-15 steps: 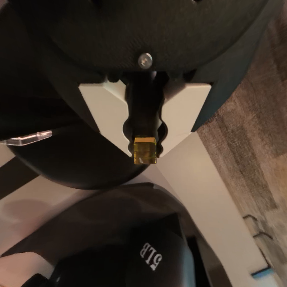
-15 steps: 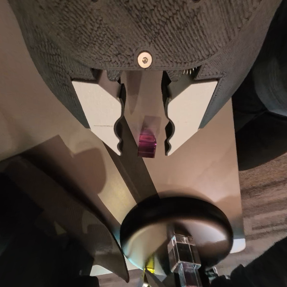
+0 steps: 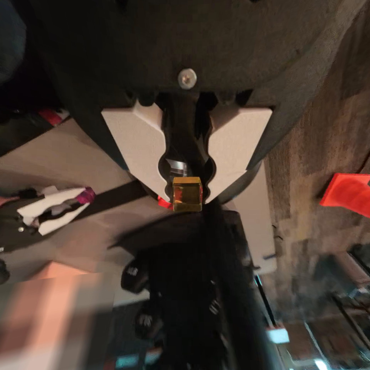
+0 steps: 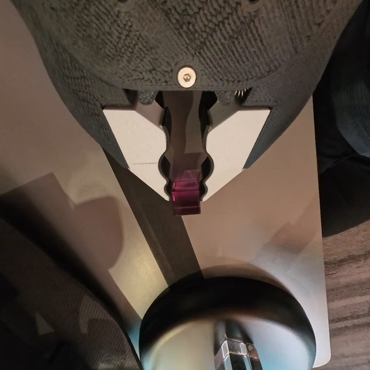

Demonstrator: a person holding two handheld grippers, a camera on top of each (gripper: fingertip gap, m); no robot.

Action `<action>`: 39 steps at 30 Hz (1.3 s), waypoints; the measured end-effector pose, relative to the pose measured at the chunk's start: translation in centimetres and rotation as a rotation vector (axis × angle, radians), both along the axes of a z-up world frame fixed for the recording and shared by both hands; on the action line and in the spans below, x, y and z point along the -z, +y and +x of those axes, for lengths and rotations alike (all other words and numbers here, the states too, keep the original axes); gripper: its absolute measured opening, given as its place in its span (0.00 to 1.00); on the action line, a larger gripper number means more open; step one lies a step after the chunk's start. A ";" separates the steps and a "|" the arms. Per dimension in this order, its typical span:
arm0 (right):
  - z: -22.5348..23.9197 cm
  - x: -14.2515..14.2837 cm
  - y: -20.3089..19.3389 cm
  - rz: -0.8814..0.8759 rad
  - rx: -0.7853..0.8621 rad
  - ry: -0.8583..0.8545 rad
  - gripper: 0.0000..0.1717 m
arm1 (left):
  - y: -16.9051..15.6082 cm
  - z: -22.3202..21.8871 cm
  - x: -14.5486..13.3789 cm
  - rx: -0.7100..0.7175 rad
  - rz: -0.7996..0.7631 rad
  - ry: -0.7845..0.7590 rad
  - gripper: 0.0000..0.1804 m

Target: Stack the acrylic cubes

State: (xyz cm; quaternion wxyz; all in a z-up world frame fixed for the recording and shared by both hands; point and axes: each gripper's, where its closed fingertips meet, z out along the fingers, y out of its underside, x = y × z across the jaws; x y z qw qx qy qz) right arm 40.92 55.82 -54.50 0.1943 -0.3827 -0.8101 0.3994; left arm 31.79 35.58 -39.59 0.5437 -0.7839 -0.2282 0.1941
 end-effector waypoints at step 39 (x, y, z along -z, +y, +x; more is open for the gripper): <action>-10.9 -15.4 -17.5 -0.013 -0.564 0.011 0.15 | -5.8 4.5 -1.0 -0.300 0.086 -0.044 0.32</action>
